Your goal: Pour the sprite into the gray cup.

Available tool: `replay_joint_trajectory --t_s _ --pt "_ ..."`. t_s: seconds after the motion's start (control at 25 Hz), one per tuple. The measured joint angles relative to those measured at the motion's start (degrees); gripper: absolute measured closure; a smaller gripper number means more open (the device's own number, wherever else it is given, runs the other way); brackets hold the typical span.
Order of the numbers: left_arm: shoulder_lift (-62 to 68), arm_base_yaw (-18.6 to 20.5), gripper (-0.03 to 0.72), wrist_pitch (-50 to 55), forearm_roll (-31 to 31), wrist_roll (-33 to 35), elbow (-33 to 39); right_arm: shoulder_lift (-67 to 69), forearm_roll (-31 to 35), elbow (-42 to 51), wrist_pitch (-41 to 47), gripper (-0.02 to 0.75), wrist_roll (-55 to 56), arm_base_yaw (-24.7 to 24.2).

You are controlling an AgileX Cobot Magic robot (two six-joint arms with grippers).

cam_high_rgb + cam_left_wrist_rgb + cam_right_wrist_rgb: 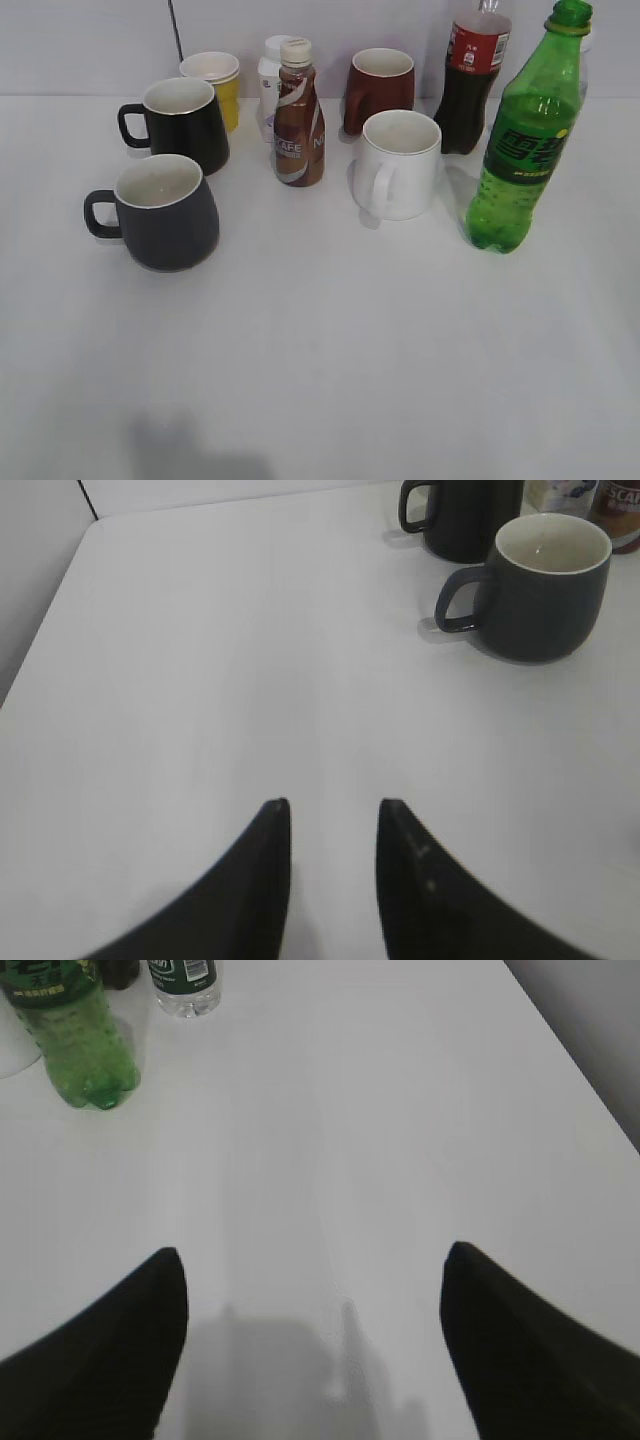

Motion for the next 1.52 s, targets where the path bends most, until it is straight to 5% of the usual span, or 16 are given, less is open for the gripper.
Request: replay_joint_trajectory --t_s 1.52 --pt "0.17 0.0 0.454 -1.7 -0.89 0.0 -0.68 0.0 0.0 0.0 0.0 0.15 0.0 0.0"
